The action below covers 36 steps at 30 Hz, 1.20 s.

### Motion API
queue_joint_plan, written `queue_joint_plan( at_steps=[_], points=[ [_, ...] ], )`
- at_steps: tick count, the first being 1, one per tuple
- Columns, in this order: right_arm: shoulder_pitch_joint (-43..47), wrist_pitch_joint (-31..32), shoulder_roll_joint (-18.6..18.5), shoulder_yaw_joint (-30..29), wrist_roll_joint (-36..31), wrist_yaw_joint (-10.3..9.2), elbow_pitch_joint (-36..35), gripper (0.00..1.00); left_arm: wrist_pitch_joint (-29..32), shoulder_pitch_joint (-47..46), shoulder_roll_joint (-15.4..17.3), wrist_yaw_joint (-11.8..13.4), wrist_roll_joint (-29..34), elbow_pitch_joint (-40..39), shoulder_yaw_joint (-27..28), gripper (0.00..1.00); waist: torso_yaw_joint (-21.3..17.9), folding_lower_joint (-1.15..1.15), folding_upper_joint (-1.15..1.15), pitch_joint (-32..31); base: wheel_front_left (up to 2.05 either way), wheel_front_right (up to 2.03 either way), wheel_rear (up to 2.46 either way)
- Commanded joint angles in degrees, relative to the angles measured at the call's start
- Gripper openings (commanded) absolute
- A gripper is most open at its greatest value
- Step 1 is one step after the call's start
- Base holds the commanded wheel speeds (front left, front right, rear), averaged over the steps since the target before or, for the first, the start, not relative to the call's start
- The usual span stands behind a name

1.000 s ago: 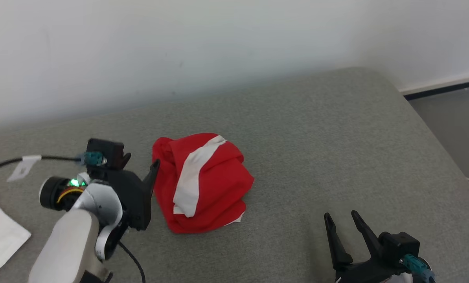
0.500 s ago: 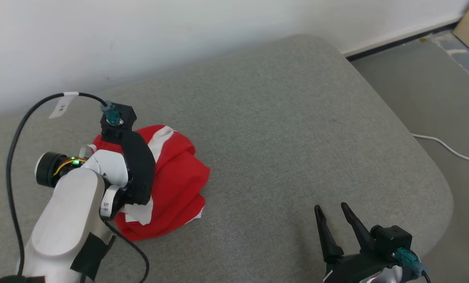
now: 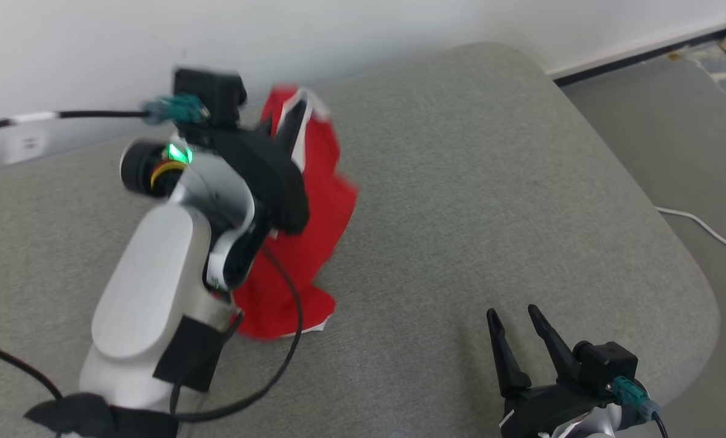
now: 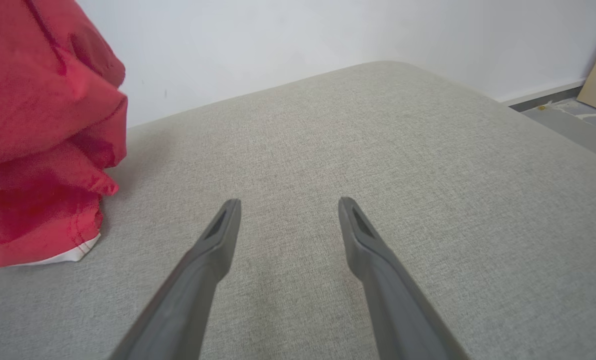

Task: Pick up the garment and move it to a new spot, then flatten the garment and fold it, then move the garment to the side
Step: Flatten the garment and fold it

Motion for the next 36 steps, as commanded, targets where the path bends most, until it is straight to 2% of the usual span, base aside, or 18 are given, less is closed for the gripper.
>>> queue_joint_plan(
  at_steps=[1, 4, 9, 14, 23, 24, 25, 26, 33, 35, 36],
  points=[
    [-0.09, 0.05, 0.02, 0.00, -0.37, -0.10, 0.26, 1.00, -4.49, -1.61, -0.69, -0.45, -1.98, -0.34, 0.81, 0.00, 1.91, 0.00, -0.01, -1.24, 0.00, 0.00, 0.00],
    [0.37, 0.32, 0.05, -0.44, -0.92, -0.10, 0.29, 1.00, -14.45, -3.71, -1.91, 0.35, -4.99, -1.21, 1.91, 0.00, 3.90, 0.00, -0.01, -2.23, 0.00, 0.00, 0.00],
    [1.54, 0.84, 0.01, -1.85, -1.83, -0.10, -0.33, 1.00, -20.53, -2.15, -2.22, 2.53, -9.24, -1.22, -0.21, 0.00, 7.56, 0.00, -0.01, -3.20, 0.00, 0.00, 0.00],
    [2.37, 1.81, 0.05, -2.77, -2.46, -0.10, -1.58, 1.00, -21.12, 6.55, -1.89, 5.64, -10.68, 0.39, -3.03, 0.00, 13.15, 0.00, -0.01, -3.44, 0.00, 0.00, 0.00],
    [2.23, 2.87, 0.00, -1.85, -1.99, -0.10, -2.99, 1.00, -22.51, 25.36, 2.28, 9.15, -12.82, 2.65, -0.65, 0.00, 19.60, 0.00, -0.01, -2.82, 0.00, 0.00, 0.00],
    [2.21, 2.89, 0.00, -1.98, -2.04, -0.10, -3.00, 1.00, -22.69, 26.64, 2.57, 9.62, -13.06, 2.67, -0.21, 0.40, 19.98, 0.00, -0.01, -2.85, 0.00, 0.00, 0.00],
    [2.24, 2.91, 0.02, -1.90, -2.03, -0.10, -3.00, 1.00, -22.76, 27.77, 3.06, 10.05, -13.13, 2.63, 0.15, 0.76, 20.17, 0.00, -0.01, -2.91, 0.00, 0.00, 0.00],
    [2.29, 2.89, 0.03, -1.88, -2.03, -0.10, -3.00, 1.00, -22.47, 28.71, 3.50, 10.54, -13.29, 2.62, 0.43, 1.00, 20.30, 0.00, -0.01, -2.97, 0.00, 0.00, 0.00],
    [2.09, 2.95, 0.02, -1.37, -1.53, -0.10, -2.68, 1.00, -17.81, 28.32, 9.30, 15.64, -9.09, -0.61, 0.20, 1.00, 19.32, 0.00, -0.01, -3.37, 0.00, 0.00, 0.00],
    [1.96, 2.76, 0.03, -1.13, -1.47, -0.10, -2.63, 1.00, -15.97, 26.05, 10.45, 16.20, -8.05, -3.01, -0.24, 1.00, 18.31, 0.00, -0.01, -3.17, 0.00, 0.00, 0.00],
    [1.63, 2.58, 0.01, -0.83, -1.25, -0.10, -2.54, 1.00, -13.40, 23.70, 11.37, 15.47, -7.26, -4.73, -1.28, 1.00, 16.93, 0.00, -0.01, -2.59, 0.00, 0.00, 0.00]
  ],
)
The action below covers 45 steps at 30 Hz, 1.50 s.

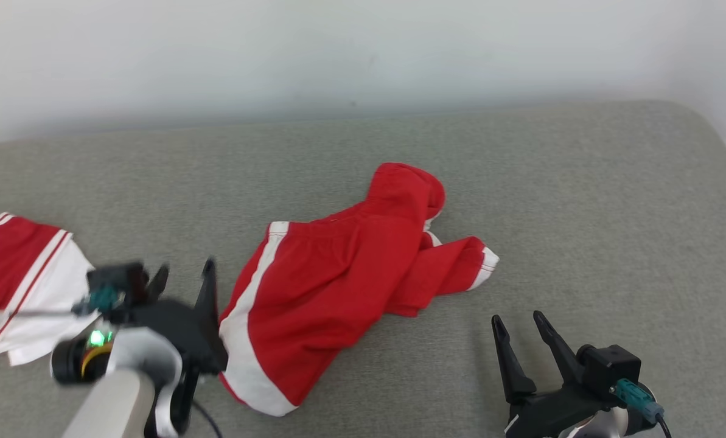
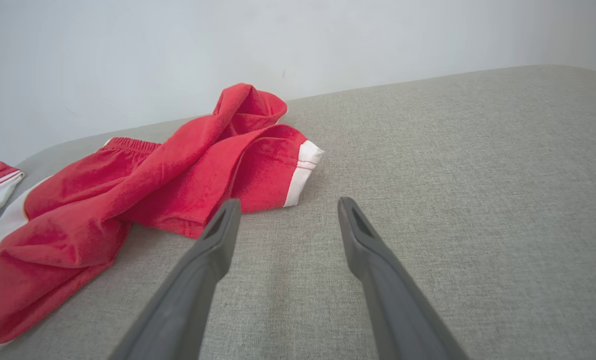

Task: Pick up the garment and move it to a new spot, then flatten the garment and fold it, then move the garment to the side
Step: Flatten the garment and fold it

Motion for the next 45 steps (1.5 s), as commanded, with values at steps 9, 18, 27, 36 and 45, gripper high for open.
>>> queue_joint_plan(
  at_steps=[9, 18, 27, 36, 45],
  points=[
    [-2.19, -1.68, 0.01, 2.56, 2.11, -0.10, 1.13, 1.00, 14.60, -16.93, -1.62, -3.14, 0.56, 5.38, -5.46, 1.00, -13.21, 0.00, 0.00, 5.37, 0.00, 0.00, 0.00],
    [-3.44, -4.06, 0.05, 4.16, 4.54, -0.10, 3.49, 1.00, 19.88, -27.35, -2.12, -3.70, 0.47, 14.56, -6.09, 1.00, -22.61, 0.00, 0.00, 10.52, 0.00, 0.00, 0.00],
    [-5.53, -6.10, 0.07, 6.92, 6.88, -0.10, 5.87, 1.00, 22.55, -33.98, -0.95, -0.49, 1.57, 23.29, -5.50, 1.00, -26.59, 0.00, 0.00, 13.76, 0.00, 0.00, 0.00],
    [-7.13, -7.01, 0.03, 8.07, 7.56, -0.10, 7.23, 1.00, 24.48, -36.67, -0.67, -2.36, 1.29, 26.96, -6.66, 0.00, -25.62, 0.00, 0.00, 15.36, 0.00, 0.00, 0.00],
    [-8.68, -7.26, -0.01, 7.64, 5.71, -0.10, 7.83, 1.00, 11.15, -39.17, -4.97, -7.14, 1.09, 23.13, -6.43, 0.00, -20.13, 0.00, 0.00, 13.07, 0.00, 0.00, 0.00]
  ],
)
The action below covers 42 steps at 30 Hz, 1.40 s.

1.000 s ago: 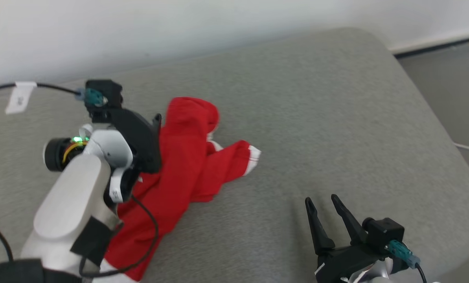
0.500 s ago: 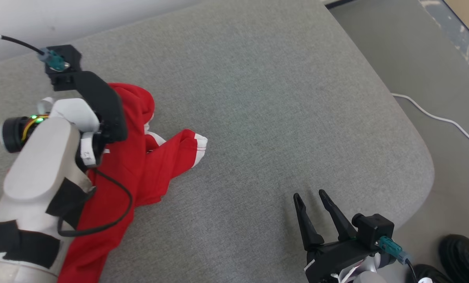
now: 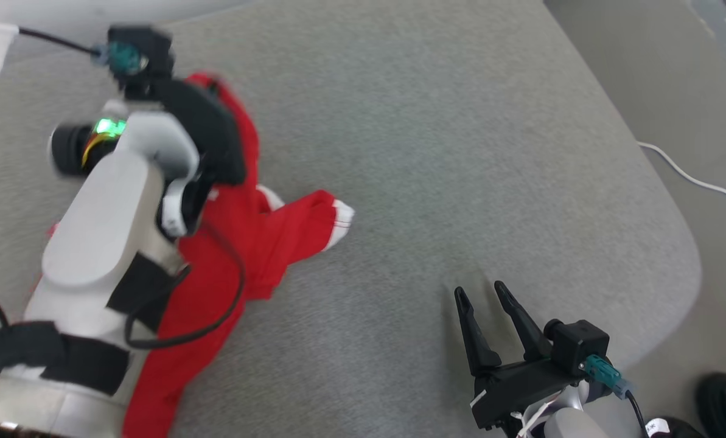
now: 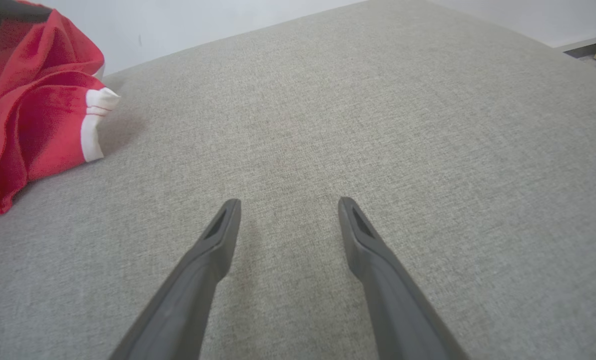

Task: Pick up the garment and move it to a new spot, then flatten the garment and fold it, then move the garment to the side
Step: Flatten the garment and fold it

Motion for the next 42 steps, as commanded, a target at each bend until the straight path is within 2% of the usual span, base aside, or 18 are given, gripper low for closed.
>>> queue_joint_plan(
  at_steps=[1, 5, 6, 9, 13, 20, 24, 30, 31, 32, 38, 42],
  points=[
    [-0.78, -0.22, 0.00, -0.02, -0.49, -0.10, 0.21, 1.00, -3.09, -1.78, -0.88, -0.85, 0.46, -1.22, 0.22, 0.00, 2.83, -0.01, -0.01, -2.21, 0.00, 0.00, 0.00],
    [-0.07, 0.24, -0.03, -1.01, -1.69, -0.10, 0.81, 1.00, -13.02, -4.70, -3.34, -4.39, 0.90, -4.51, 0.26, 0.00, 5.31, -0.01, -0.01, -4.80, 0.00, 0.00, 0.00],
    [0.63, 0.55, 0.00, -2.14, -2.63, -0.10, 0.66, 1.00, -18.24, -6.27, -5.08, -6.49, 0.17, -7.09, 0.25, 0.00, 7.59, -0.01, -0.01, -6.63, 0.00, 0.00, 0.00],
    [1.21, 1.06, 0.01, -3.20, -3.34, -0.10, 0.61, 1.00, -19.36, -5.54, -5.81, -7.49, -0.68, -8.93, -0.23, 0.00, 9.65, -0.01, -0.01, -7.96, 0.00, 0.00, 0.00],
    [2.96, 2.19, -0.03, -4.87, -4.54, -0.10, -0.61, 1.00, -16.07, 1.31, -6.09, -8.55, -3.08, -13.80, -2.41, 0.00, 14.01, -0.01, -0.01, -10.23, 0.00, 0.00, 0.00],
    [5.49, 4.82, -0.03, -6.18, -6.29, -0.10, -3.89, 1.00, -10.16, 27.26, 1.70, -7.40, -3.11, -27.49, -9.05, 0.00, 20.52, -0.01, -0.01, -11.68, 0.00, 0.00, 0.00],
    [6.10, 6.16, -0.02, -6.55, -7.09, -0.10, -5.96, 1.00, -9.92, 39.12, 5.59, -7.25, -3.29, -33.75, -12.37, 0.00, 23.52, -0.01, -0.01, -11.62, 0.00, 0.00, 0.00],
    [6.48, 7.53, -0.02, -5.77, -7.21, -0.10, -7.51, 1.00, -10.32, 45.37, 8.19, -4.27, 0.46, -34.66, -14.71, 0.02, 25.69, -0.01, -0.01, -12.34, 0.00, 0.00, 0.00],
    [6.60, 7.75, -0.03, -5.62, -7.22, -0.10, -7.62, 1.00, -9.88, 45.92, 8.51, -4.01, 1.30, -34.08, -15.40, 0.62, 25.75, -0.01, -0.01, -12.58, 0.00, 0.00, 0.00],
    [6.68, 7.98, -0.03, -5.50, -7.23, -0.10, -7.69, 1.00, -9.41, 46.52, 8.50, -3.51, 0.81, -33.53, -15.64, 1.00, 25.77, -0.01, -0.01, -12.78, 0.00, 0.00, 0.00],
    [7.63, 8.49, -0.02, -5.66, -7.16, -0.10, -7.94, 1.00, -7.82, 49.99, 9.54, -1.06, -0.92, -32.26, -14.68, 1.00, 24.78, -0.01, -0.01, -14.44, 0.00, 0.00, 0.00],
    [8.33, 8.82, -0.02, -7.31, -7.73, -0.10, -8.71, 1.00, -7.84, 51.88, 9.41, 0.28, -5.56, -34.73, -11.12, 1.00, 24.16, -0.01, -0.01, -15.42, 0.00, 0.00, 0.00]
  ],
)
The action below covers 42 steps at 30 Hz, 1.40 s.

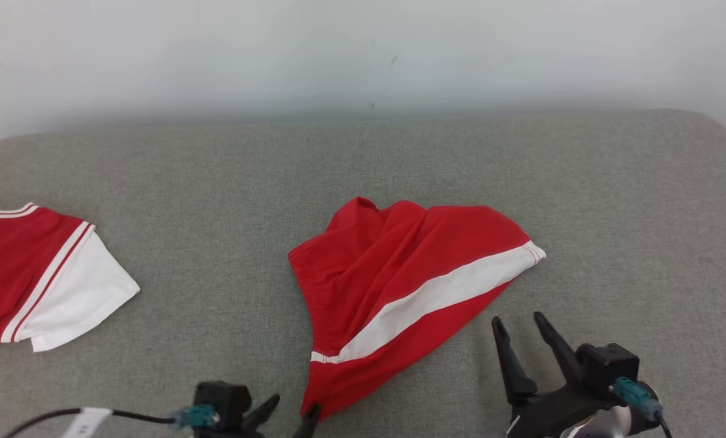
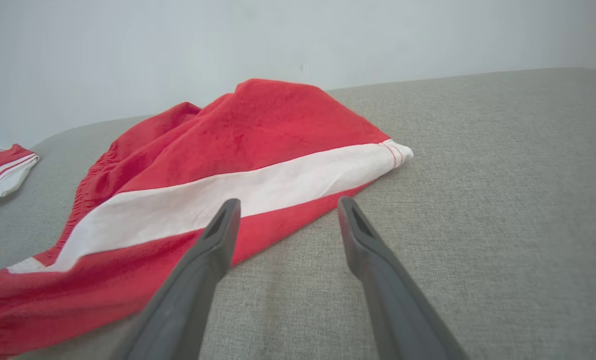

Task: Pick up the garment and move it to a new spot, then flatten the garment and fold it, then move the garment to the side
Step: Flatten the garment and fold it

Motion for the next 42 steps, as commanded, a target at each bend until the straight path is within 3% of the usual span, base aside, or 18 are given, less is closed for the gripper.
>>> queue_joint_plan(
  at_steps=[1, 6, 13, 16, 20, 22, 23, 30, 32, 34, 35, 42],
  points=[
    [0.74, 0.28, -0.03, -1.03, -0.62, -0.10, -0.72, 1.00, -0.55, 0.78, -0.52, -0.01, -3.04, -2.00, 2.06, 1.00, -0.55, 0.01, 0.01, -0.81, 0.00, 0.00, 0.00],
    [1.55, 1.72, -0.15, -3.43, -2.12, -0.10, -3.14, 1.00, 4.41, -4.15, -0.36, -0.05, -9.47, -4.76, 6.36, 1.00, -0.48, 0.01, 0.01, -1.29, 0.00, 0.00, 0.00],
    [0.86, 2.80, -0.24, -3.23, -2.62, -0.10, -5.33, 1.00, 17.19, -11.64, 0.48, 2.80, -9.93, -0.71, 3.80, 1.00, -1.53, 0.01, 0.01, -0.47, 0.00, 0.00, 0.00],
    [0.68, 2.80, -0.22, -3.14, -2.43, -0.10, -6.06, 1.00, 22.00, -14.25, -0.39, 3.97, -10.41, 0.45, 2.42, 0.80, -2.26, 0.01, 0.01, 0.45, 0.00, 0.00, 0.00],
    [0.80, 2.63, -0.19, -3.13, -2.08, -0.10, -6.24, 1.00, 25.06, -16.04, -0.70, 5.59, -10.24, 1.57, 1.70, 0.72, -3.04, 0.01, 0.01, 1.43, 0.00, 0.00, 0.00],
    [0.60, 2.45, -0.17, -3.11, -1.90, -0.10, -6.16, 1.00, 25.97, -16.75, -0.69, 6.01, -10.17, 1.78, 1.46, 0.52, -3.37, 0.01, 0.01, 1.86, 0.00, 0.00, 0.00],
    [0.44, 2.44, -0.17, -3.19, -1.80, -0.10, -6.04, 1.00, 26.43, -16.94, -0.71, 6.05, -10.35, 1.87, 1.35, 0.47, -3.48, 0.01, 0.01, 2.03, 0.00, 0.00, 0.00],
    [-0.15, 1.85, -0.13, -3.43, -2.03, -0.10, -5.65, 1.00, 28.18, -16.36, -0.74, 5.26, -11.38, 1.36, 0.78, 0.34, -3.65, 0.01, 0.01, 2.73, 0.00, 0.00, 0.00],
    [-0.37, 1.82, -0.11, -3.48, -2.11, -0.10, -5.53, 1.00, 28.61, -16.23, -0.84, 5.28, -11.69, 1.02, 0.56, 0.35, -3.52, 0.01, 0.01, 2.90, 0.00, 0.00, 0.00],
    [-0.28, 1.73, -0.09, -3.34, -2.05, -0.10, -5.39, 1.00, 28.42, -16.38, -0.81, 5.29, -11.37, 0.81, 0.44, 0.15, -3.45, 0.01, 0.01, 3.03, 0.00, 0.00, 0.00],
    [-0.33, 1.69, -0.08, -3.24, -2.02, -0.10, -5.29, 1.00, 28.27, -16.47, -0.76, 5.35, -11.10, 0.81, 0.33, 0.00, -3.42, 0.01, 0.01, 3.08, 0.00, 0.00, 0.00],
    [-1.06, 1.77, -0.06, -3.27, -1.96, -0.10, -5.14, 1.00, 26.34, -15.97, -0.76, 5.65, -10.43, 0.07, 0.74, 0.00, -2.98, 0.01, 0.01, 3.27, 0.00, 0.00, 0.00]
  ],
)
